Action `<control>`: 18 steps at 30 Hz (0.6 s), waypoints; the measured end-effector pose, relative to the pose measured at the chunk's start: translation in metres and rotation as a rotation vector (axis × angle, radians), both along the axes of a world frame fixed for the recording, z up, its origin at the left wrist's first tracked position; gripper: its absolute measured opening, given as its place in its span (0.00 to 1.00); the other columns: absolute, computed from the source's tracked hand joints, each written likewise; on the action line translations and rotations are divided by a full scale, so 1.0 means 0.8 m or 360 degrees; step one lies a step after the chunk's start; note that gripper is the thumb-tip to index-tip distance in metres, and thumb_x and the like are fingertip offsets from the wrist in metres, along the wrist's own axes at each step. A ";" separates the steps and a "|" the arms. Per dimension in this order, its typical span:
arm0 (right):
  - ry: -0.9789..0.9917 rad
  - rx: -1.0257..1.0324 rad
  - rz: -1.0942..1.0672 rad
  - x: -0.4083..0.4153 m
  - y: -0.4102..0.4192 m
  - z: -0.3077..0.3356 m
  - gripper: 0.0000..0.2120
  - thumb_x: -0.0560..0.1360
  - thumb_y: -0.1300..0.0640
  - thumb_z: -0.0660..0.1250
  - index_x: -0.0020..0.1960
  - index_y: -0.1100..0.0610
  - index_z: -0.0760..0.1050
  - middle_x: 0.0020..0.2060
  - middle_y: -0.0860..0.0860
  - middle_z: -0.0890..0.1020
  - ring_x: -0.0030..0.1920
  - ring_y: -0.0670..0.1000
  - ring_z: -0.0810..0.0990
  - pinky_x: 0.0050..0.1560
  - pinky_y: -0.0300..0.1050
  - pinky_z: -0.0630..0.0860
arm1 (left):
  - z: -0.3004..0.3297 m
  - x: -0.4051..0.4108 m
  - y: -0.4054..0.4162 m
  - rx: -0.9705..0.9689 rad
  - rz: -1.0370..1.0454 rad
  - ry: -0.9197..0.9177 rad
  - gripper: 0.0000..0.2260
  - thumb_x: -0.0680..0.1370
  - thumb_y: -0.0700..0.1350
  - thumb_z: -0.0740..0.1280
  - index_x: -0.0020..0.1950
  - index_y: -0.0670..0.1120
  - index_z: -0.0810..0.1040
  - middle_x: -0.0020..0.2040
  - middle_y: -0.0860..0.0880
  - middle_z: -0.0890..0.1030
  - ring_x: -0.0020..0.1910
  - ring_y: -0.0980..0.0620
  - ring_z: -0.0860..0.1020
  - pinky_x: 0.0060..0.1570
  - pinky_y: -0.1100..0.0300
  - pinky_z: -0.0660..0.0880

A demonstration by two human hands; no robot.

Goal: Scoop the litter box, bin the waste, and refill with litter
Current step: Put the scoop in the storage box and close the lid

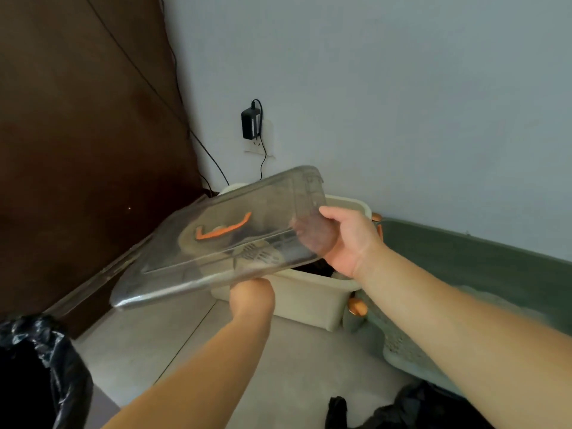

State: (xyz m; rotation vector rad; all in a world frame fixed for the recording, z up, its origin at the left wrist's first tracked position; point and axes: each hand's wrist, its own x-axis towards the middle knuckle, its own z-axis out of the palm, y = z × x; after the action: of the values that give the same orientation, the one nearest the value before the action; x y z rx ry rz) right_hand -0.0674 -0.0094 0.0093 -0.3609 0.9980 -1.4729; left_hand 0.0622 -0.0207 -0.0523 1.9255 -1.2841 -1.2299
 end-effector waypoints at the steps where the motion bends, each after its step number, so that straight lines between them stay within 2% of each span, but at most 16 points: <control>1: -0.0016 -0.0006 -0.0038 -0.013 0.008 -0.001 0.14 0.80 0.61 0.55 0.49 0.66 0.78 0.39 0.58 0.84 0.37 0.53 0.84 0.39 0.42 0.81 | 0.003 0.000 -0.003 0.0046 0.0164 0.0054 0.16 0.80 0.36 0.54 0.68 0.38 0.67 0.67 0.43 0.72 0.59 0.50 0.75 0.53 0.67 0.72; 2: -0.0036 -0.0018 -0.0082 -0.024 0.015 -0.002 0.14 0.80 0.61 0.55 0.49 0.65 0.78 0.38 0.58 0.85 0.36 0.53 0.85 0.37 0.42 0.81 | 0.005 0.004 -0.001 0.0041 0.0308 0.0231 0.16 0.81 0.36 0.53 0.68 0.37 0.67 0.67 0.41 0.72 0.62 0.46 0.73 0.56 0.62 0.71; 3: -0.0060 -0.0027 -0.0136 -0.034 0.022 -0.003 0.13 0.80 0.61 0.55 0.49 0.65 0.78 0.38 0.58 0.85 0.35 0.53 0.85 0.35 0.41 0.81 | 0.001 0.009 -0.002 0.0060 0.0591 0.0561 0.15 0.81 0.36 0.52 0.67 0.36 0.67 0.65 0.39 0.72 0.63 0.42 0.72 0.57 0.58 0.70; 5: -0.0102 -0.0033 -0.0222 -0.050 0.031 -0.007 0.12 0.79 0.62 0.56 0.51 0.65 0.78 0.40 0.59 0.85 0.36 0.54 0.85 0.35 0.43 0.82 | -0.007 0.016 -0.007 -0.0028 0.0806 0.0771 0.15 0.80 0.37 0.52 0.66 0.34 0.68 0.63 0.35 0.73 0.63 0.36 0.72 0.58 0.49 0.70; 7: -0.0126 -0.0025 -0.0254 -0.057 0.035 -0.012 0.12 0.80 0.62 0.56 0.52 0.65 0.78 0.40 0.59 0.85 0.37 0.55 0.86 0.36 0.44 0.83 | -0.010 0.028 -0.017 -0.0175 0.0941 0.0740 0.17 0.80 0.39 0.53 0.67 0.37 0.66 0.65 0.36 0.72 0.62 0.36 0.72 0.62 0.44 0.71; 10: -0.0161 -0.0028 -0.0293 -0.058 0.035 -0.022 0.13 0.80 0.61 0.55 0.50 0.63 0.78 0.39 0.57 0.86 0.37 0.54 0.85 0.37 0.44 0.81 | 0.006 0.037 -0.029 -0.0379 0.0987 0.0720 0.20 0.81 0.43 0.51 0.73 0.42 0.60 0.70 0.40 0.68 0.66 0.41 0.70 0.67 0.47 0.67; 12: -0.0179 -0.0012 -0.0328 -0.055 0.032 -0.027 0.13 0.81 0.60 0.55 0.52 0.62 0.78 0.39 0.57 0.86 0.37 0.53 0.85 0.39 0.46 0.78 | 0.014 0.040 -0.040 -0.0507 0.0870 0.0678 0.23 0.81 0.49 0.53 0.76 0.46 0.55 0.74 0.44 0.63 0.70 0.43 0.66 0.70 0.48 0.63; 15: -0.0176 0.0013 -0.0344 -0.053 0.029 -0.034 0.11 0.81 0.61 0.56 0.53 0.62 0.76 0.40 0.56 0.85 0.38 0.52 0.85 0.42 0.46 0.77 | 0.013 0.040 -0.058 -0.0424 0.0611 0.0605 0.31 0.78 0.54 0.61 0.77 0.50 0.51 0.77 0.48 0.58 0.74 0.44 0.60 0.72 0.47 0.60; 17: -0.0021 0.0060 -0.0399 -0.056 0.026 -0.037 0.08 0.80 0.62 0.59 0.53 0.62 0.76 0.43 0.56 0.84 0.42 0.53 0.83 0.47 0.47 0.78 | 0.007 0.036 -0.065 -0.0345 0.0498 0.0490 0.33 0.76 0.53 0.65 0.77 0.48 0.53 0.77 0.48 0.57 0.74 0.44 0.60 0.71 0.46 0.62; 18: 0.0154 0.0115 -0.0429 -0.058 0.025 -0.039 0.06 0.79 0.63 0.62 0.53 0.63 0.76 0.43 0.56 0.83 0.43 0.53 0.82 0.51 0.48 0.78 | 0.005 0.033 -0.067 -0.0333 0.0466 0.0418 0.34 0.76 0.53 0.66 0.76 0.47 0.54 0.76 0.47 0.57 0.74 0.43 0.60 0.70 0.45 0.63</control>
State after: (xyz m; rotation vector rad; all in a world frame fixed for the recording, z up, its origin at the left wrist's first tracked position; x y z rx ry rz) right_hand -0.1139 0.0107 -0.0219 -0.2542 1.2104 -1.6683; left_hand 0.0886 -0.0743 -0.0484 1.6684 -0.9193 -1.1074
